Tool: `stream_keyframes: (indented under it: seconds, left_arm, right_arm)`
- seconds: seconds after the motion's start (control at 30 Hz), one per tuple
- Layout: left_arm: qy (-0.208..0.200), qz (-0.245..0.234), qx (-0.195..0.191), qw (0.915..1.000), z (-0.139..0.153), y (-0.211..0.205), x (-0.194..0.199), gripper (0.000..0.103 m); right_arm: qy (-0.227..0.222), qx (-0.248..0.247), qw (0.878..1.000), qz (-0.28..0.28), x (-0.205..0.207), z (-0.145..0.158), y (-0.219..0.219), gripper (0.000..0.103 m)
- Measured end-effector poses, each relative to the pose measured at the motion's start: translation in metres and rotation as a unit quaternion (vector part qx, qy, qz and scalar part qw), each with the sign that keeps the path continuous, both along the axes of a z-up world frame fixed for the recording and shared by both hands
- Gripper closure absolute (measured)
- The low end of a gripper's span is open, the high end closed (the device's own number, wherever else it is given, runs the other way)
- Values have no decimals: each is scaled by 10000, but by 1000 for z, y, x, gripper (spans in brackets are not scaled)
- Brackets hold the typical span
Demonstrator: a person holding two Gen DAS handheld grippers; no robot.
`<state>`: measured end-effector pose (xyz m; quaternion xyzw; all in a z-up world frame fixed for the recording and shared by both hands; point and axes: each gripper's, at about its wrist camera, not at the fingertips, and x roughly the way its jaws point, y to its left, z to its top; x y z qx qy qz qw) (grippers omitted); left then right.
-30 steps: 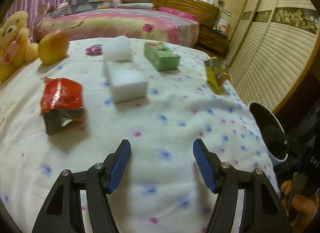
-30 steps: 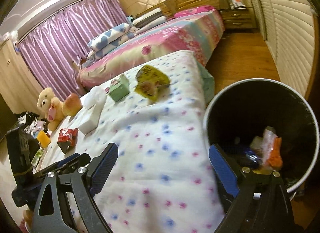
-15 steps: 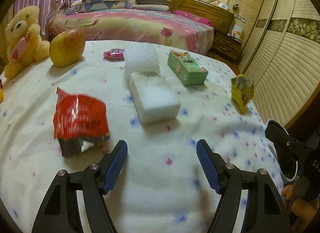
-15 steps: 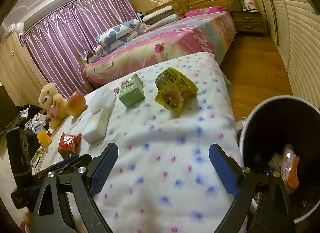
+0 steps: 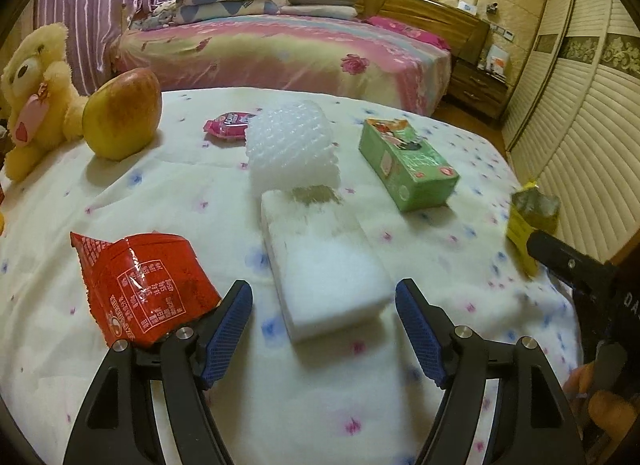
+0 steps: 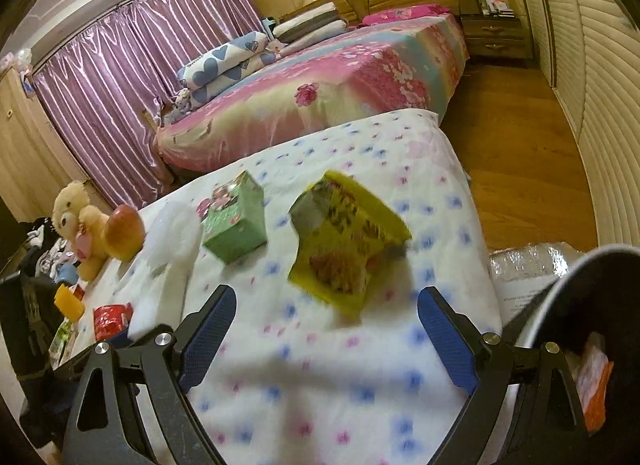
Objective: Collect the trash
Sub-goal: 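Grasp the yellow packet with the right tool while the left grasps the white foam block, then carry the yellow packet with the right tool while the left carries the foam block to the bin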
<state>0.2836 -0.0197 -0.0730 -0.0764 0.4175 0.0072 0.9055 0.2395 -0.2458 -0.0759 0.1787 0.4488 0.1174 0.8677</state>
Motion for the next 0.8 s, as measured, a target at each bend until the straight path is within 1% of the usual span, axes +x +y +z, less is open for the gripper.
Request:
stream_keyframes:
  seconds: [0.1, 0.13, 0.17, 0.2, 0.23, 0.27, 0.3, 0.33, 0.37, 0.43, 0.5, 0.8]
  left_arm:
    - [14, 36, 37, 10000, -2, 0, 9, 31]
    - [20, 20, 50, 10000, -3, -1, 11, 31]
    - [30, 6, 62, 10000, -4, -2, 12, 34]
    - [42, -24, 71, 10000, -5, -3, 14, 43]
    - [44, -70, 62, 9999, -6, -3, 14, 48]
    - [37, -95, 79, 9999, -6, -4, 14, 50]
    - [-3, -118, 86, 9999, -5, -5, 13, 52]
    - [-54, -172, 37, 9998, -5, -5, 11, 52]
    - [-100, -217, 21, 9997, -4, -5, 9, 53]
    - [-206, -331, 50, 9992, -1, -8, 3, 54]
    - [-281, -459, 37, 9985, 1, -11, -3, 54]
    - [-300, -876, -163, 9956, 5, -24, -40, 55]
  right_arm:
    - [96, -67, 9999, -10, 13, -3, 2, 13]
    - [118, -95, 9999, -7, 17, -4, 3, 19]
    - [117, -126, 9999, 0, 20, -5, 3, 23]
    - [134, -175, 9998, 1, 20, -6, 4, 32]
    - [174, -222, 9996, 1, 21, -7, 5, 40]
    - [196, -241, 9995, -16, 22, -8, 4, 45]
    - [186, -236, 9995, -33, 22, -8, 3, 57]
    - [186, -189, 9996, -34, 20, -8, 2, 64]
    - [189, -157, 9997, -29, 19, -8, 1, 64]
    - [138, -120, 9998, -37, 15, -6, -2, 70]
    - [107, -137, 9998, -36, 12, -3, -2, 72]
    - [-20, 172, 9998, -15, -30, 11, -13, 73]
